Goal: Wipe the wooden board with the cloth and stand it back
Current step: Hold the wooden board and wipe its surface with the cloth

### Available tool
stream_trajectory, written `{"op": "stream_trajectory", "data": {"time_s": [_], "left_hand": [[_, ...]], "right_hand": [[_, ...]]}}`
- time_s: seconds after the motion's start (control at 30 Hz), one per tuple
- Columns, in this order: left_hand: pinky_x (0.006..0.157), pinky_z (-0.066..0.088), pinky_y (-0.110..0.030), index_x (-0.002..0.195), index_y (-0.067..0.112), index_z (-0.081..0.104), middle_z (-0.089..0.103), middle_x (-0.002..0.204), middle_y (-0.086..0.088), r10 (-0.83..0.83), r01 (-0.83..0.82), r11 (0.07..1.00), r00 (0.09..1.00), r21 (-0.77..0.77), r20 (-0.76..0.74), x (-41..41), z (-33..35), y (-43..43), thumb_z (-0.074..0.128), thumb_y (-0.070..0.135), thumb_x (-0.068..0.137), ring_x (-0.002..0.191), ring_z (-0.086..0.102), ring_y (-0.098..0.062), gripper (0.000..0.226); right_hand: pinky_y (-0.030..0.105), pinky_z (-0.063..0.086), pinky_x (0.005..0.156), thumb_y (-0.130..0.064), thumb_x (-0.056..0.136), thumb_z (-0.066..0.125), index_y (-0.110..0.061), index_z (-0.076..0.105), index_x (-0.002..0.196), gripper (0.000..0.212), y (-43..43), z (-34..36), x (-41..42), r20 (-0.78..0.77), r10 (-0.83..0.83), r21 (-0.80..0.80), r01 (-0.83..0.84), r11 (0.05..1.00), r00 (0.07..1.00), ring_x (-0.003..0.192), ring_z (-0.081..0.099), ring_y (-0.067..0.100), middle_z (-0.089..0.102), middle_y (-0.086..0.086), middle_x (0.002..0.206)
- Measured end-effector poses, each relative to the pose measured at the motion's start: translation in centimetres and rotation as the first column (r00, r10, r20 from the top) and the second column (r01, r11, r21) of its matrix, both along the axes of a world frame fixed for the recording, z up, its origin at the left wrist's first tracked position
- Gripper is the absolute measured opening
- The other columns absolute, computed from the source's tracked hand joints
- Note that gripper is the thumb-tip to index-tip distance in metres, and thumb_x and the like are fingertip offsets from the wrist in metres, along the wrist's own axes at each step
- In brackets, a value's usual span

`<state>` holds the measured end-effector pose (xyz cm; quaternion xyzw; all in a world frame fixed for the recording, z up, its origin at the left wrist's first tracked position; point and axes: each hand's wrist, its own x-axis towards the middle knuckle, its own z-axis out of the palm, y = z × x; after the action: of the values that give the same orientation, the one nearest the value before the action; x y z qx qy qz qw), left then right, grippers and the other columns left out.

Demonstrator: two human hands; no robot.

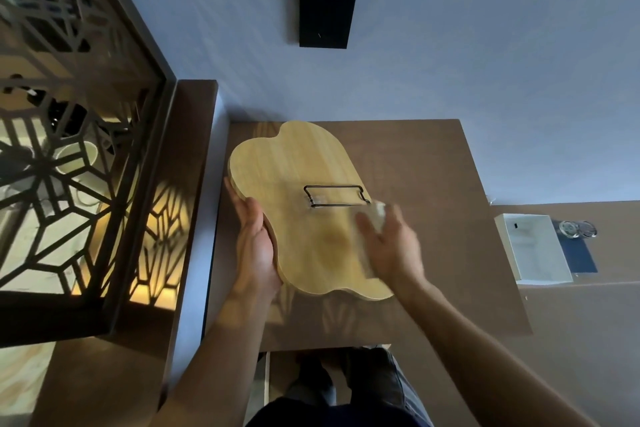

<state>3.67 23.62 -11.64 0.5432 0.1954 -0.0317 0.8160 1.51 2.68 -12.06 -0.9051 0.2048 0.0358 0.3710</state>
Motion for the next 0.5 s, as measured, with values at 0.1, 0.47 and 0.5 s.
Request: {"op": "stream_trajectory", "data": {"time_s": [0.1,0.47,0.5], "left_hand": [[0.104,0.058,-0.056,0.156,0.068,0.027,0.046,0.167,0.007,0.011,-0.007,0.989,1.000,-0.150,0.027,-0.2,-0.2,-0.2,0.054,0.058,0.102,0.142,0.059,-0.027,0.061],[0.116,0.039,-0.072,0.153,0.071,0.030,0.044,0.166,0.012,-0.035,0.033,0.999,0.997,-0.038,-0.063,0.0,-0.5,0.4,0.068,0.091,0.069,0.149,0.047,-0.028,0.094],[0.117,0.038,-0.072,0.154,0.070,0.029,0.043,0.167,0.012,-0.030,0.028,0.999,0.998,-0.037,-0.058,0.0,-0.3,0.3,0.068,0.090,0.068,0.150,0.046,-0.028,0.097]], "right_hand": [[0.029,0.043,0.046,-0.078,0.080,0.042,-0.034,0.036,0.090,0.045,7.8,2.4,-0.3,0.097,0.281,0.061,-0.287,0.956,0.955,0.055,0.057,0.019,0.062,-0.007,0.068],[0.038,0.051,0.062,-0.062,0.089,0.046,-0.025,0.039,0.093,0.038,-7.3,-5.3,1.2,-0.215,-0.085,-0.307,0.016,0.952,0.973,0.067,0.058,0.031,0.069,0.007,0.086],[0.038,0.052,0.062,-0.061,0.088,0.047,-0.024,0.041,0.097,0.038,-7.1,-4.7,1.5,-0.204,-0.070,-0.310,0.004,0.951,0.976,0.064,0.057,0.028,0.068,0.005,0.082]]}}
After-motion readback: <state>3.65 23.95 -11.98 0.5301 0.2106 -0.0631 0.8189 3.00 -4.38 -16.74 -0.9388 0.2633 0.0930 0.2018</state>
